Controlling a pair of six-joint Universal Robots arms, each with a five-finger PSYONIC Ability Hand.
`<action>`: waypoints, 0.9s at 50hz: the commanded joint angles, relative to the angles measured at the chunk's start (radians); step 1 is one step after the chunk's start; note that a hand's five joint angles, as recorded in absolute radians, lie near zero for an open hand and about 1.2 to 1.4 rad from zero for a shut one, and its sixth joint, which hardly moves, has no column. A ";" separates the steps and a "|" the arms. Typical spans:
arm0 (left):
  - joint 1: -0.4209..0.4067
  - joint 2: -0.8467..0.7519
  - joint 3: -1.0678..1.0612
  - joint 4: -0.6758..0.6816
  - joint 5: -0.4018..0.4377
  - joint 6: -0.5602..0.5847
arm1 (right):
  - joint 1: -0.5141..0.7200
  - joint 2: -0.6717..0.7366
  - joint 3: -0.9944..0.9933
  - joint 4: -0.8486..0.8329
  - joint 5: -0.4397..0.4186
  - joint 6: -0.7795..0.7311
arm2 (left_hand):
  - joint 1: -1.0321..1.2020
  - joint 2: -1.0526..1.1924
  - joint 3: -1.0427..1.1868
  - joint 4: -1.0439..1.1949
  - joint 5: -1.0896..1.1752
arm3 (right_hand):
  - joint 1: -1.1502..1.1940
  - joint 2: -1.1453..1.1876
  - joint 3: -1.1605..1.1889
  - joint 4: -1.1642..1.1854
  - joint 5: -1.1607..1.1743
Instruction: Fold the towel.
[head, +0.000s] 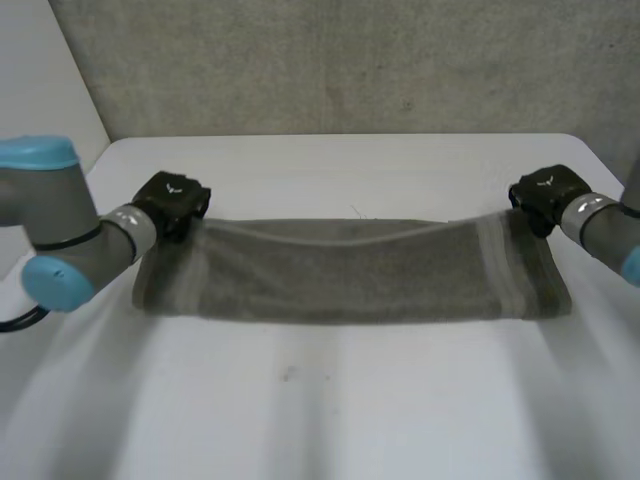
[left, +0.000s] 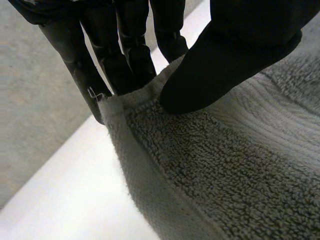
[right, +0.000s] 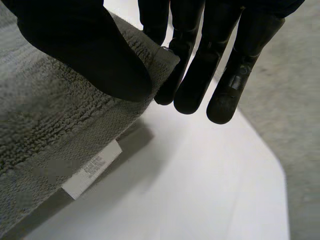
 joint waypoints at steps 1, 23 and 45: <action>-0.022 -0.167 0.267 -0.004 -0.055 -0.040 | 0.030 0.100 -0.133 -0.091 0.058 0.015 | 0.231 0.179 0.180 0.179 0.182 | 0.003 0.182 0.181 0.179 0.186; -0.105 -0.202 0.366 -0.079 -0.135 -0.063 | 0.035 0.005 -0.124 -0.123 0.118 0.117 | -0.991 -1.043 -1.042 -1.043 -1.039 | -1.218 -1.040 -1.040 -1.043 -1.035; -0.101 0.420 -0.546 0.177 -0.136 -0.106 | -0.046 -0.368 0.542 -0.048 0.024 0.112 | -0.991 -1.043 -1.042 -1.043 -1.039 | -1.218 -1.040 -1.040 -1.043 -1.035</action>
